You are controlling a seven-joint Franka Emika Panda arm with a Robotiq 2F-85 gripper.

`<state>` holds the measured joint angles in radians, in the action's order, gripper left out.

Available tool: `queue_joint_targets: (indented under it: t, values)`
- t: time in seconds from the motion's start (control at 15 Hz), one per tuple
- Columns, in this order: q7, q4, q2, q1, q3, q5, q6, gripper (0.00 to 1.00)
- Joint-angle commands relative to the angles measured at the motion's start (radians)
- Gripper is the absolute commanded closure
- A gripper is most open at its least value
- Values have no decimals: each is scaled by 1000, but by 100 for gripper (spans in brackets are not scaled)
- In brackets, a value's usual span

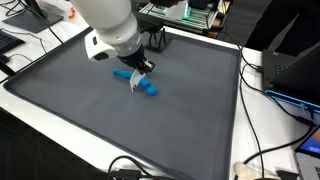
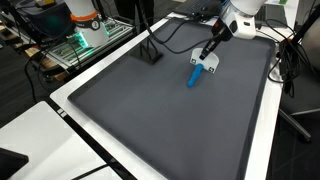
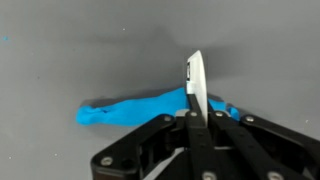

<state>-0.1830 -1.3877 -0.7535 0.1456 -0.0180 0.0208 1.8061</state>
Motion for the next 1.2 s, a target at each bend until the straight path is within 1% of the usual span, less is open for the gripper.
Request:
queue_joint_targets:
  t: [0.0,0.07,0.27,0.53,0.87,1.13]
  values:
    - [29,-2,-13,-12,-13,-13,-72,99]
    - [30,-2,-12,-11,-12,-12,-80,99]
    - [28,-13,3,-11,-11,-11,-57,99]
    - [16,-10,9,-11,-10,-16,-73,99]
    - [-24,-27,1,-11,-5,-35,4,99]
    - [-62,-25,10,-9,6,-27,47,99]
